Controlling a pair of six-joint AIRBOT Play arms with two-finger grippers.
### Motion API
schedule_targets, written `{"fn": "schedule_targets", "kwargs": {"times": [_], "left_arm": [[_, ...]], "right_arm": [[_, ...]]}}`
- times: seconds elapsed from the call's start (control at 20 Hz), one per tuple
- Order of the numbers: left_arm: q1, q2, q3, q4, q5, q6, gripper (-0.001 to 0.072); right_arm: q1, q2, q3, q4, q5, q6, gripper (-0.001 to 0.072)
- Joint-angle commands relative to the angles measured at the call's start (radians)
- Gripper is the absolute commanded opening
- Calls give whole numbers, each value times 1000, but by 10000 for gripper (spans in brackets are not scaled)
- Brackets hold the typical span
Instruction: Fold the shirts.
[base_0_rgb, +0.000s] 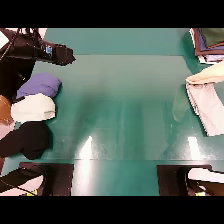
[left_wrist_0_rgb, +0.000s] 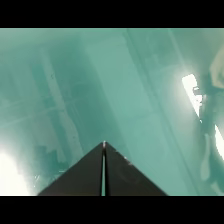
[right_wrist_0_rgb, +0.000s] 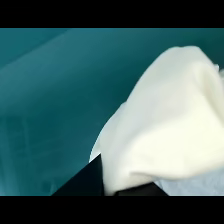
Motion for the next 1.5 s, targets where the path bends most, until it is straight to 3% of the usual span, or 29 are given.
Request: {"fn": "schedule_targets", "kwargs": {"times": [0.0, 0.15, 0.2, 0.25, 0.3, 0.35, 0.6, 0.75, 0.95, 1.0, 1.05, 1.15, 1.2, 1.45], "left_arm": [[-1, 0, 0, 1, 0, 6, 34], [-1, 0, 0, 2, 0, 7, 34], [-1, 0, 0, 2, 0, 7, 34], [-1, 0, 0, 3, 0, 7, 34], [-1, 0, 0, 3, 0, 7, 35], [-1, 0, 0, 4, -1, 7, 34], [-1, 0, 0, 3, 2, 6, 35], [-1, 0, 0, 3, 6, 5, 35], [-1, 0, 0, 3, 9, 5, 34], [-1, 0, 0, 3, 9, 5, 35], [-1, 0, 0, 3, 9, 5, 35], [-1, 0, 0, 3, 9, 5, 34], [-1, 0, 0, 3, 9, 5, 35], [-1, 0, 0, 3, 9, 5, 35]], "right_arm": [[-63, 97, -164, -37, 53, 0, 14], [-121, 164, -301, -194, 128, -1, 36], [-138, 183, -343, -241, 142, -3, 199], [-162, 204, -386, -281, 150, -3, 441], [-188, 223, -424, -303, 151, -3, 587], [-221, 241, -458, -300, 151, -3, 601], [-242, 327, -495, -123, 91, -3, 596], [-125, 378, -492, 26, 28, -3, 595], [132, 422, -492, 23, -54, -3, 590], [197, 425, -492, 23, -71, -3, 528], [255, 426, -492, 22, -86, -3, 396], [365, 426, -492, 22, -106, -3, 62], [411, 426, -492, 22, -111, -3, 14], [524, 426, -492, 21, -127, -3, 13]]}}
